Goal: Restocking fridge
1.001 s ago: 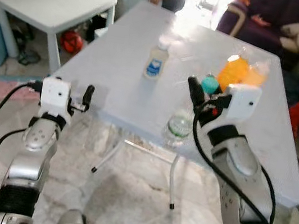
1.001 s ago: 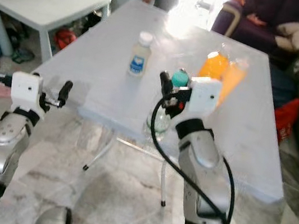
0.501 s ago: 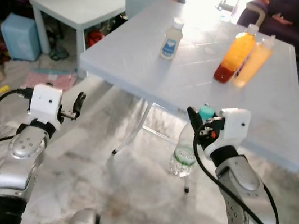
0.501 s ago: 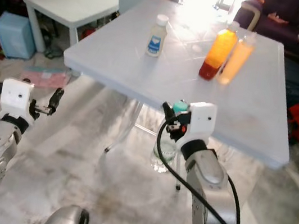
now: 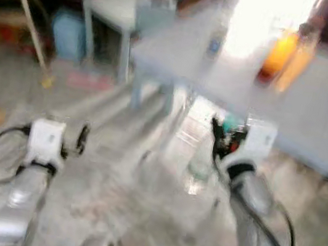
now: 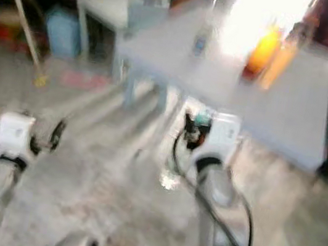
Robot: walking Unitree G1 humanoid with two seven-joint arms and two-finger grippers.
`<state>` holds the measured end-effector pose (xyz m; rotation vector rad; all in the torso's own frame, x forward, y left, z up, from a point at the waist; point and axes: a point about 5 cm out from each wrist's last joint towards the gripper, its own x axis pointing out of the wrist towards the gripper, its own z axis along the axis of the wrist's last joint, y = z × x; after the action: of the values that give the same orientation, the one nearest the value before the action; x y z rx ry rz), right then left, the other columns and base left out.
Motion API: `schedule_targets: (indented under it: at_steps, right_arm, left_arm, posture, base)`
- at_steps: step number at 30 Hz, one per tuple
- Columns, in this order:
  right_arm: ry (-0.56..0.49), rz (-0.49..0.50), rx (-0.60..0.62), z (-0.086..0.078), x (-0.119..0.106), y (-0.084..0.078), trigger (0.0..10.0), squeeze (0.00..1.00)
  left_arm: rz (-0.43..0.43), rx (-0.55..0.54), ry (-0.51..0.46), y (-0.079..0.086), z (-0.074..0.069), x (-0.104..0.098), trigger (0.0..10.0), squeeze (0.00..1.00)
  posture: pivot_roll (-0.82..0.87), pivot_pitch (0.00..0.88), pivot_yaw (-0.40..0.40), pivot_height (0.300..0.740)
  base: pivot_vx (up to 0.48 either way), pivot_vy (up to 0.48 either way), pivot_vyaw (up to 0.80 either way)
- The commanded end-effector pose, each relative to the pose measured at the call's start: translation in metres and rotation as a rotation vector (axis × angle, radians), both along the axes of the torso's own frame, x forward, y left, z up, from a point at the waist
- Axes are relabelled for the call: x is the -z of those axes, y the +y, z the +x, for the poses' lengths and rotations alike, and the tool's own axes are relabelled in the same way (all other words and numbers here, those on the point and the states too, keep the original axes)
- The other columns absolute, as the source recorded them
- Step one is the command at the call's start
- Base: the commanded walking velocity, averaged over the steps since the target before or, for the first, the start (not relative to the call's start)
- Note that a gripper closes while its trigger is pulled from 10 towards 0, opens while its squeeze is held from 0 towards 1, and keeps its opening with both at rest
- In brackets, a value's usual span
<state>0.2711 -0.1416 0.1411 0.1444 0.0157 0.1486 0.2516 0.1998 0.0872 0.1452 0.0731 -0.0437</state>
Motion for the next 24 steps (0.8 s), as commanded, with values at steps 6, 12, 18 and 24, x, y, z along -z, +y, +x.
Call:
schedule_targets:
  at_steps: [6, 12, 18, 24]
  right_arm:
    - [-0.029, -0.019, -0.035, 0.007, -0.005, 0.004, 10.0, 0.0]
    - [-0.028, -0.013, -0.05, 0.005, -0.003, 0.01, 10.0, 0.0]
    - [-0.042, -0.003, -0.056, 0.008, -0.006, 0.016, 10.0, 0.0]
    - [-0.053, -0.002, -0.044, 0.013, -0.007, 0.014, 10.0, 0.0]
  left_arm:
    - [0.063, -0.005, -0.053, 0.004, 0.01, -0.008, 10.0, 0.0]
    - [0.061, -0.004, -0.034, 0.004, 0.009, -0.004, 10.0, 0.0]
    - [0.049, 0.003, -0.042, 0.0, 0.012, -0.004, 10.0, 0.0]
    - [0.028, 0.009, -0.045, -0.005, 0.013, -0.004, 10.0, 0.0]
  posture:
    - [0.0, 0.0, -0.095, 0.74]
    - [0.0, 0.0, -0.094, 0.74]
    - [0.0, 0.0, -0.086, 0.74]
    - [0.0, 0.0, -0.089, 0.74]
  base:
    - [0.0, 0.0, 0.8]
    - [0.0, 0.0, 0.8]
    - [0.0, 0.0, 0.8]
    - [0.0, 0.0, 0.8]
